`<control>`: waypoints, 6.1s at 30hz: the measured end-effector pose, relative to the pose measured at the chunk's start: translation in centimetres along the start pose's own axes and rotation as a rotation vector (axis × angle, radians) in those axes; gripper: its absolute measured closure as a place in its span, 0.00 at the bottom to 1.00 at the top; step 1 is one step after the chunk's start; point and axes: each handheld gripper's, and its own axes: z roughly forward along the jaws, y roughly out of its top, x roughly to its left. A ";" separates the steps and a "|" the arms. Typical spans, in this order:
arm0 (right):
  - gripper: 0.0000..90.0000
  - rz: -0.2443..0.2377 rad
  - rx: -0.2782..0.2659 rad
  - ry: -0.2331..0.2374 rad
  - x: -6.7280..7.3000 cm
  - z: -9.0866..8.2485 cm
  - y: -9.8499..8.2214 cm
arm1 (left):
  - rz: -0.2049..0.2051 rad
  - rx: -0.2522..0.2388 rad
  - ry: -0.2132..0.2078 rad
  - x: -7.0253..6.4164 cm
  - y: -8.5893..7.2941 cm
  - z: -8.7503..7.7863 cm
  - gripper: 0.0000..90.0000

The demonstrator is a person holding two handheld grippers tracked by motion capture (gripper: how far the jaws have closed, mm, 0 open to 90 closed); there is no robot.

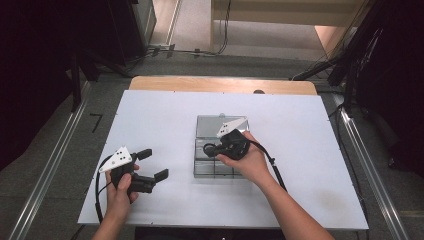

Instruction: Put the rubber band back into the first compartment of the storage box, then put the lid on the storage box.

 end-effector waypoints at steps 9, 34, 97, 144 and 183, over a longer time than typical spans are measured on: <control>0.95 0.010 0.000 -0.002 -0.1 0.6 0.3 | -0.001 -0.003 0.001 0.0 0.0 0.0 0.00; 0.95 0.057 0.014 -0.003 -0.8 2.2 0.3 | 0.002 -0.003 -0.001 0.0 0.0 0.0 0.00; 0.30 0.126 -0.001 -0.015 -1.4 2.3 0.5 | 0.002 0.001 0.001 0.1 -0.1 0.1 0.00; 0.00 0.203 -0.168 -0.041 -4.5 -3.4 0.8 | 0.000 -0.003 0.004 0.1 -0.1 -0.1 0.00; 0.00 0.332 -0.176 -0.120 -9.6 -4.0 -2.4 | 0.003 0.003 0.004 -0.4 0.1 0.4 0.00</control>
